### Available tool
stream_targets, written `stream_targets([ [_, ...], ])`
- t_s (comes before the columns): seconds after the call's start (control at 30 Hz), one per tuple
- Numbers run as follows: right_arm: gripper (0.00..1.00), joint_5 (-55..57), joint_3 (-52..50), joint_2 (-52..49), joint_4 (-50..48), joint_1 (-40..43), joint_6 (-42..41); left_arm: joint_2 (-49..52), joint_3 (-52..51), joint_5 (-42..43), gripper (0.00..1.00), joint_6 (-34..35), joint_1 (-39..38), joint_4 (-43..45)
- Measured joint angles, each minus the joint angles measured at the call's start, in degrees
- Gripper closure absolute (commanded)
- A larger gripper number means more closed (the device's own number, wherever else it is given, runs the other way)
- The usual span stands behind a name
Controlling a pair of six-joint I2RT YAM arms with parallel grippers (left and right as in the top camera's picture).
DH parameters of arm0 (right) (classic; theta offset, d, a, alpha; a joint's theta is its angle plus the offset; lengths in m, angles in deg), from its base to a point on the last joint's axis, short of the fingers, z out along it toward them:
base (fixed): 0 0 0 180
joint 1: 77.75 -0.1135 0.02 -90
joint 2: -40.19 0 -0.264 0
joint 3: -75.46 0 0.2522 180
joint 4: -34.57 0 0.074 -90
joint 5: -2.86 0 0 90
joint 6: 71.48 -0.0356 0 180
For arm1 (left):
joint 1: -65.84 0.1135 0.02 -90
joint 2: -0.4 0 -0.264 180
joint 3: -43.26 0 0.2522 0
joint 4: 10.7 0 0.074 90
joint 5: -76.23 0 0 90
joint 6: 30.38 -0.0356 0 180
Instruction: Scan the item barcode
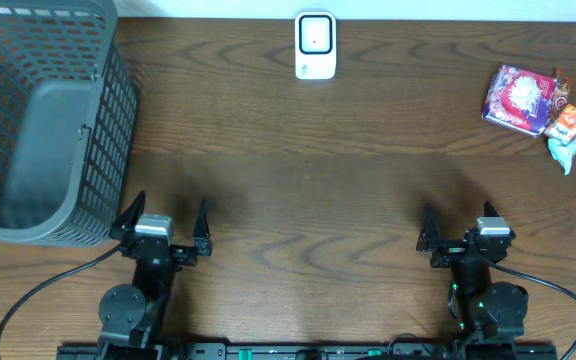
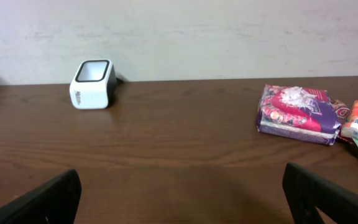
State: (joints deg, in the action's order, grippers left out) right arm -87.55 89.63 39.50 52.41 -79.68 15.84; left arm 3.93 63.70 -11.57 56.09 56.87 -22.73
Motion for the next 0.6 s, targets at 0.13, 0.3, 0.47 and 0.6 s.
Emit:
stream_targets([
  [0.13,0.01,0.00,0.00,0.00,-0.02,0.00,0.00,-2.23,-2.34,0.76,0.02,0.00,1.88,1.97],
  [0.3,0.01,0.00,0.00,0.00,-0.02,0.00,0.00,-2.84,-4.20,1.01,0.02,0.02,3.96,9.73],
  [0.47,0.01,0.00,0.00,0.00,0.00,0.00,0.00,-2.95,-5.55,1.14,0.02,0.02,6.21,13.75],
  [0.6,0.01,0.00,0.00,0.00,0.00,0.00,0.00,-2.95,-5.81,1.16,0.02,0.02,7.39,8.00],
])
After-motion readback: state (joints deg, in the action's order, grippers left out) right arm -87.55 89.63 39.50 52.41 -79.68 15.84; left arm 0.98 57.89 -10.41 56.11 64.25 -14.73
